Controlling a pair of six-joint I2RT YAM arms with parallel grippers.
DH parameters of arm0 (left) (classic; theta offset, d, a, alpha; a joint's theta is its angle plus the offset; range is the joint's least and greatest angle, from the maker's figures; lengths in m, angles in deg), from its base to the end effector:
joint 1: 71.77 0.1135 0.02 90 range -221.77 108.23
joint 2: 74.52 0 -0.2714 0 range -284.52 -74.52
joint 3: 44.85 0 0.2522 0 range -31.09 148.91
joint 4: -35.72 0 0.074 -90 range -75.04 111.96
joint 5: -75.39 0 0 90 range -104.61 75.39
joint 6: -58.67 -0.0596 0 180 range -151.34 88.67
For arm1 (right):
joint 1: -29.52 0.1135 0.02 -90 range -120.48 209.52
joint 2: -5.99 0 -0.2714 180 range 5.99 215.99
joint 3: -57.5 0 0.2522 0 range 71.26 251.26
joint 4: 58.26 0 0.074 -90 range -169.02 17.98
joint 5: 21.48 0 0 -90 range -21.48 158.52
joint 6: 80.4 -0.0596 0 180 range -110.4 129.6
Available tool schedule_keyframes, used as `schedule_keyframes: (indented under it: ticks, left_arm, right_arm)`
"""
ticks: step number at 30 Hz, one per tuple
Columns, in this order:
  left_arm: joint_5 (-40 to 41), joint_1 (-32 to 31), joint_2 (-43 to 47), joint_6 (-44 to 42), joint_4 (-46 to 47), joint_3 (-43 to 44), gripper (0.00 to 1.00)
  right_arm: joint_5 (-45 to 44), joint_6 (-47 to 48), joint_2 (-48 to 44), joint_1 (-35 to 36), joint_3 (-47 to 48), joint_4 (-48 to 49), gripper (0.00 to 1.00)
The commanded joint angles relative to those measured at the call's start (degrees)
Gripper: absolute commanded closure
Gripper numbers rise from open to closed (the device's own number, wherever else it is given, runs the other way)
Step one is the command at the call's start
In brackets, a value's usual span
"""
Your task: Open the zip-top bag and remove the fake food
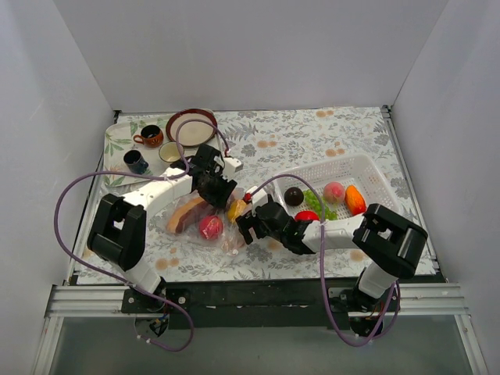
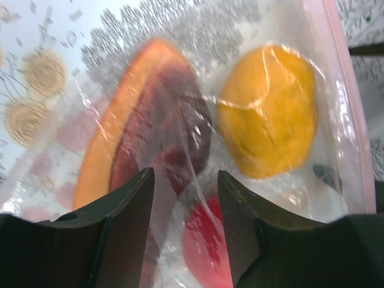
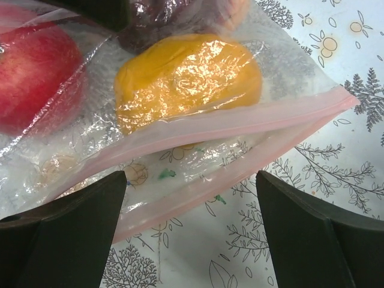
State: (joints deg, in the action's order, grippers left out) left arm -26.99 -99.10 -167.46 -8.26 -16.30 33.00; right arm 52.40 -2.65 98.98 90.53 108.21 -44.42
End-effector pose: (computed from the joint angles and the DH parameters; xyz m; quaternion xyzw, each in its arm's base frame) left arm 0.2863 -0.1623 0.1971 0.0576 0.9729 -0.1796 0.1335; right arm 0.1774 0.2860 0.1524 -0.2858 0.8044 0.2056 0.4785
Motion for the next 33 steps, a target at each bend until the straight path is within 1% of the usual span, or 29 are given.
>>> schedule_keyframes:
  ticks: [1,7,10,16,20,25,28,30,31,32,33]
  left_arm:
    - [2.19,-0.79,-1.09,0.83,8.11,-0.81,0.55]
    - [0.69,-3.33,-3.29,2.86,8.55,-0.64,0.57]
    - [0.17,-4.92,-4.26,3.38,8.47,-0.90,0.59]
    - [-1.76,-7.03,-4.70,4.18,6.62,-1.25,0.59]
    - [-3.43,-7.82,-4.52,2.34,3.56,-1.08,0.59]
    - [-11.42,-8.26,-3.30,-1.09,-1.37,-0.81,0.60]
    - [-12.93,-8.26,-2.94,-3.02,-3.39,-0.82,0.60]
    - [-11.80,-8.35,-3.03,-3.12,-3.84,-1.08,0.60]
    - [-10.74,-8.26,-3.12,-3.03,-3.67,-1.34,0.60]
    - [-7.77,-8.26,-2.94,-2.94,-2.79,-1.95,0.61]
    - [-6.44,-8.26,-2.77,-2.86,-2.18,-2.22,0.63]
  right_arm:
    - [-0.05,-1.28,-1.15,-0.72,0.31,2.82,0.03]
    - [1.53,-1.55,1.75,-1.25,2.77,2.99,0.02]
    - [3.37,-1.90,2.63,-1.25,3.83,3.43,0.02]
    - [8.56,-1.11,3.42,-1.16,4.71,5.19,0.01]
    - [7.43,-1.02,5.27,-1.16,6.91,2.29,0.01]
    - [5.93,-0.50,6.32,-1.16,7.87,1.24,0.01]
    - [4.87,0.12,5.71,-1.25,7.88,1.32,0.01]
    - [4.96,0.65,4.75,-1.25,7.52,1.32,0.02]
    - [5.13,1.08,4.31,-1.34,7.26,1.15,0.05]
    - [5.57,1.18,3.78,-1.25,6.82,0.88,0.09]
    - [5.92,1.35,2.56,-1.34,6.39,0.62,0.22]
